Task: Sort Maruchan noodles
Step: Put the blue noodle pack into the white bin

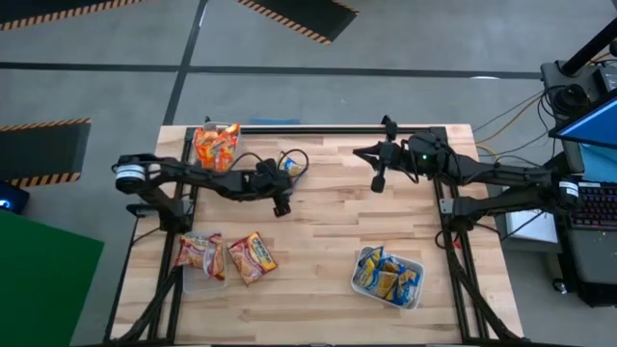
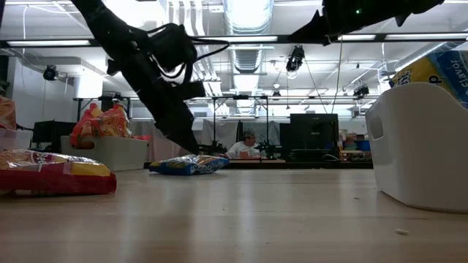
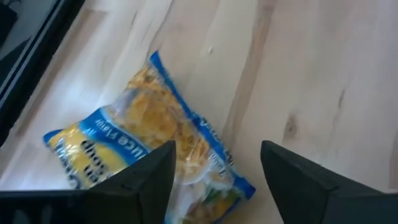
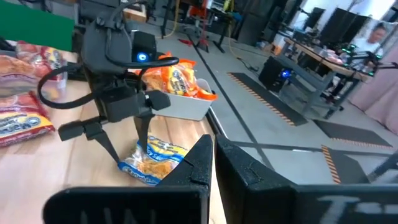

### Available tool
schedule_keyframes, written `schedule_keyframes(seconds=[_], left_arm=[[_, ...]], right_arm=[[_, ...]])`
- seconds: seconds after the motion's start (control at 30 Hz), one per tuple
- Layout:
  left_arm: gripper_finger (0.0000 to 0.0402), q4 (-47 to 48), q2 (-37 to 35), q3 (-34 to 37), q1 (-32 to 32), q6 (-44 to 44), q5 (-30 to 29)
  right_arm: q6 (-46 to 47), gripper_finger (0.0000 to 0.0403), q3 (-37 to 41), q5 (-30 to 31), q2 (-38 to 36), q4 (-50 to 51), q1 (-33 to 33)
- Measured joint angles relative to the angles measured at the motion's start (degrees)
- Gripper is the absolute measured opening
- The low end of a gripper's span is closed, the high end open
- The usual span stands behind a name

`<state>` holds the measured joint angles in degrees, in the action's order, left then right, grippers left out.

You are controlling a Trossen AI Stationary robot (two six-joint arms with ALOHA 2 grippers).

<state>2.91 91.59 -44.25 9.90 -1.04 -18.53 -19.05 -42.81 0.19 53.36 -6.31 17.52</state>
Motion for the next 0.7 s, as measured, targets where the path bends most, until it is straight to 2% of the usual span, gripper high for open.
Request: schedule_keyframes(seconds=[0.17,0.4,0.53,0.7], left_arm=[[0.0215,-0.9,3.2,0.0,0.0,0.5,0.0],[0.0182,-3.3,6.8,0.0,0.1,1.9,-1.7],[0.0143,-3.2,7.0,0.0,0.1,2.2,-2.0],[0.0065,-3.2,7.0,0.1,0.1,2.2,-2.0]], right_arm=[[-0.2,0.0009,0.0,-2.2,0.0,-0.2,0.9],[-0.5,0.0009,0.0,-2.2,0.0,-0.5,1.1],[-1.2,0.0009,0.0,-2.2,0.0,-0.5,1.1],[0.2,0.0009,0.0,-2.2,0.0,-0.4,1.0]])
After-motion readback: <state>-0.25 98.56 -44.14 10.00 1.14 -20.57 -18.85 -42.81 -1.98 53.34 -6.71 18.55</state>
